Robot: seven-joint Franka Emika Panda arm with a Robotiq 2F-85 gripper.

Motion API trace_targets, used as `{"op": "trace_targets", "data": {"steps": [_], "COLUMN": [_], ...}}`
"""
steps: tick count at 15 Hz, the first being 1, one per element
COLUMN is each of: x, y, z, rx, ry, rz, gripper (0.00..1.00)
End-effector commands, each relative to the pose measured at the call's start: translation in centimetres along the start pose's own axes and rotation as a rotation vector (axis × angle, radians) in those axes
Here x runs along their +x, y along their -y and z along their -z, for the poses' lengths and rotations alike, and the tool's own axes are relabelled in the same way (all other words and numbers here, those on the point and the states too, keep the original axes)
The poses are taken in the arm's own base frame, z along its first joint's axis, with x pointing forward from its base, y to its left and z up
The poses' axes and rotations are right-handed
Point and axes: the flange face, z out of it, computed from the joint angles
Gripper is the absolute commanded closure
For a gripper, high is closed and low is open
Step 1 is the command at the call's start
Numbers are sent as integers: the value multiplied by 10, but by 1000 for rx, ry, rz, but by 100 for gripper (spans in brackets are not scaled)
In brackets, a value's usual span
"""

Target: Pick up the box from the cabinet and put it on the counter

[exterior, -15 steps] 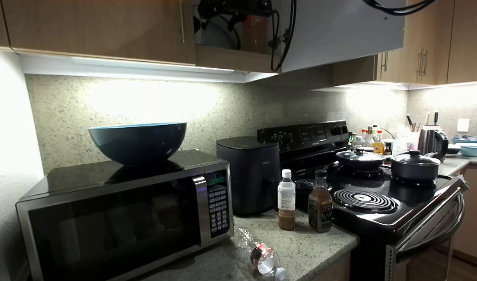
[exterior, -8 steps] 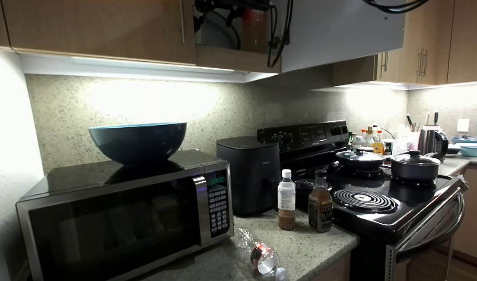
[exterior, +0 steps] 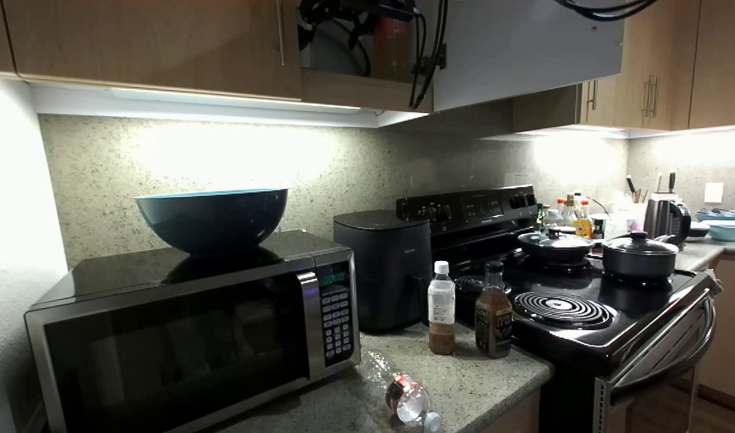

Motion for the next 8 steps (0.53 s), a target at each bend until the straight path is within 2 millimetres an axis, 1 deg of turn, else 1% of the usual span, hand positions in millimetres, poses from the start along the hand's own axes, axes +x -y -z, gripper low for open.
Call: {"op": "trace_targets", "data": {"steps": [1,4,6,8], "x": [-3,-6,-4,2], "y": [-10,-16,-21,-26], "z": [-16,-31,-33,-31], "rx": [16,22,4,-24], "ry": [31,52,42,2], "rz": [-42,-63,-74,-78], "gripper": [0,0,0,0]}}
